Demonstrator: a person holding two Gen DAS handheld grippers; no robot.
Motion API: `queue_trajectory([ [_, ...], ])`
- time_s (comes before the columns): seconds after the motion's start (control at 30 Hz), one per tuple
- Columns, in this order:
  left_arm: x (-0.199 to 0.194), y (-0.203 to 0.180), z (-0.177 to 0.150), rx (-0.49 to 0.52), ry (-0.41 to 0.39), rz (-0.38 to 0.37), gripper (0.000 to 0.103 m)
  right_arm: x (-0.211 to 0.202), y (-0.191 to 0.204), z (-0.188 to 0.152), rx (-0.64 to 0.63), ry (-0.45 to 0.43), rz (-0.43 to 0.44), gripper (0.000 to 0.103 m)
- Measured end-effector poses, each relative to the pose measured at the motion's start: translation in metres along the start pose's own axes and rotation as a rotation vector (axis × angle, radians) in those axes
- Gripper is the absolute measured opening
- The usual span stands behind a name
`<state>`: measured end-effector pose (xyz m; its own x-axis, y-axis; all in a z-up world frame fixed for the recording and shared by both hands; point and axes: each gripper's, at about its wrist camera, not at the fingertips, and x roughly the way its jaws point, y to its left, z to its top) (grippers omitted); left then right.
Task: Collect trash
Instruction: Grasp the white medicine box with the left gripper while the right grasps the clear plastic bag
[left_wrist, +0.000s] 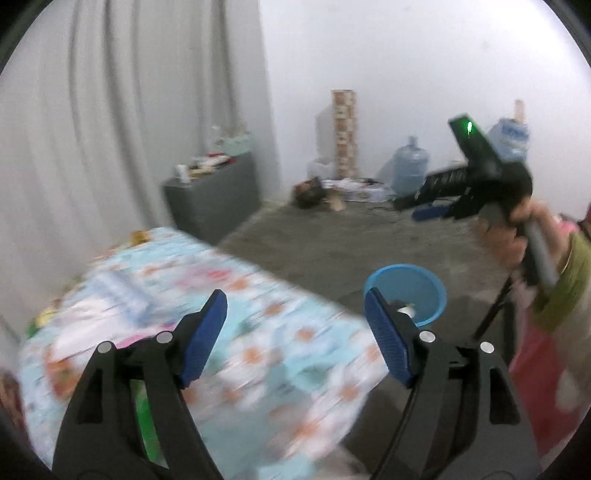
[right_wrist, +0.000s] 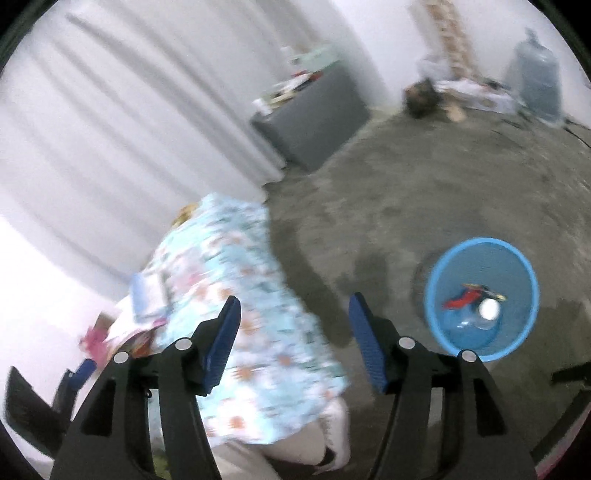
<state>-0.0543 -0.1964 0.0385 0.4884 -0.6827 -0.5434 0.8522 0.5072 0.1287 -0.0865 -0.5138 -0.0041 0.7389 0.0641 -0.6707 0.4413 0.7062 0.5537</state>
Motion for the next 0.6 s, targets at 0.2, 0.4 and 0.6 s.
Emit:
queue_trajectory([
  [0.2,-0.046,0.056,-0.033,-0.122,-0.057,0.132,0.073,0.034,0.065,-0.005,-0.069,0.101,0.043,0.06],
  [0.4,-0.074,0.109,-0.051,-0.272,-0.099,0.182,0.073,0.079,0.108,-0.012,-0.048,0.195,0.113,0.06],
  [0.6,-0.09,0.156,-0.069,-0.408,-0.137,0.165,0.073,0.127,0.119,-0.016,0.035,0.268,0.143,0.06],
])
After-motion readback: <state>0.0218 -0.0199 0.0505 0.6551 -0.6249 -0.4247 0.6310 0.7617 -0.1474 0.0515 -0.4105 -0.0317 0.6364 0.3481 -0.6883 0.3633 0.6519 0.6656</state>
